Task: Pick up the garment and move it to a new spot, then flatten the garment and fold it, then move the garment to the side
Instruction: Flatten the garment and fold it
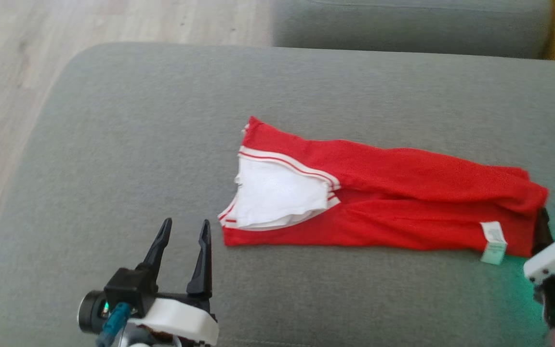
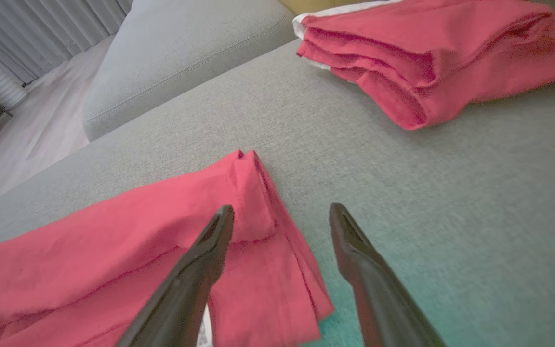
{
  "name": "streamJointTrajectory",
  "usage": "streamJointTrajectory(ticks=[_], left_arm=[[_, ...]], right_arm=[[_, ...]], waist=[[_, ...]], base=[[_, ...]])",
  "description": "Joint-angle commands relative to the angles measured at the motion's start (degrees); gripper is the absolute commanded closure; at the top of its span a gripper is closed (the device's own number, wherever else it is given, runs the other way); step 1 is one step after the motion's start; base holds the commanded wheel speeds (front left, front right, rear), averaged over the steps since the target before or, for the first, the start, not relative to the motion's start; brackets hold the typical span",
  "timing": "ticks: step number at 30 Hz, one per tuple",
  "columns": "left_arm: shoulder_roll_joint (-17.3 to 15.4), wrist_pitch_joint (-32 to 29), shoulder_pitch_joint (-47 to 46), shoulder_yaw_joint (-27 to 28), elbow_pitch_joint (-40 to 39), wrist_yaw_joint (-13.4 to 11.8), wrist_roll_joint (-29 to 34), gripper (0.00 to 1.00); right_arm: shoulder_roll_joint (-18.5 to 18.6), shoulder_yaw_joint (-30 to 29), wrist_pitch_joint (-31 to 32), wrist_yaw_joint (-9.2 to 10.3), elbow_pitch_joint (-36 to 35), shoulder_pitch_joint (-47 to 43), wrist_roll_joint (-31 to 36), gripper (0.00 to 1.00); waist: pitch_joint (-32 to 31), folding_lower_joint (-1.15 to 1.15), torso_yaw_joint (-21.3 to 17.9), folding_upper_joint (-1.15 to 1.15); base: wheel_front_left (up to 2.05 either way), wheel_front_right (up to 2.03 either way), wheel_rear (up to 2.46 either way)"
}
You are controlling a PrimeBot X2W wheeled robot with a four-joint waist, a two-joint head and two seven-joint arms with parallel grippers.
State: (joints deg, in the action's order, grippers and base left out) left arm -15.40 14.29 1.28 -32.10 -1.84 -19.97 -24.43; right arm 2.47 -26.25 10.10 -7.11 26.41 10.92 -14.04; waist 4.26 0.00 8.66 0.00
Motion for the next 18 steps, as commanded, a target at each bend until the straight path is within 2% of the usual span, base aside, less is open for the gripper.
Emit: streamJointTrajectory(ticks=[1,12,13,14,16,17,18], left_arm=[[0.7,0.7,-1.4,3.1,-1.9,1.4,2.5,0.00],[4.3,0.7,-0.4,5.9,-0.7,6.0,8.4,0.00],[4.6,0.7,-0.4,6.1,-0.6,6.4,8.7,0.00],[4.8,0.7,-0.3,6.4,-0.4,6.8,8.9,0.00],[5.3,0.7,-0.1,7.0,0.0,7.5,9.4,0.00],[5.5,0.7,-0.1,7.3,0.2,7.8,9.6,0.00],[5.7,0.7,0.1,7.6,0.4,8.1,9.8,0.00]], right_arm=[[1.4,-0.6,0.3,-0.37,0.9,4.4,1.8,0.00],[3.4,-7.2,2.3,-0.37,14.4,11.1,9.7,0.00],[3.3,-7.3,2.7,-0.37,15.6,11.6,10.1,0.02],[3.1,-7.3,3.2,-0.37,16.8,12.1,10.1,0.16],[2.8,-6.5,4.3,-0.37,19.0,13.0,9.6,0.58],[2.6,-5.8,4.6,-0.37,19.7,13.4,9.1,1.00],[2.6,-5.4,4.6,-0.37,20.3,13.6,8.6,1.00]], waist=[[0.7,0.00,2.1,0.00],[1.7,0.00,4.2,0.00],[1.7,0.00,4.2,0.00],[1.7,0.00,4.2,0.00],[1.5,0.00,4.0,0.00],[1.4,0.00,3.9,0.00],[1.2,0.00,3.8,0.00]], base=[[0.00,0.00,0.00],[0.00,0.00,0.00],[0.00,0.00,0.00],[0.00,0.00,0.00],[0.00,0.00,0.00],[0.00,0.00,0.00],[0.00,0.00,0.00]])
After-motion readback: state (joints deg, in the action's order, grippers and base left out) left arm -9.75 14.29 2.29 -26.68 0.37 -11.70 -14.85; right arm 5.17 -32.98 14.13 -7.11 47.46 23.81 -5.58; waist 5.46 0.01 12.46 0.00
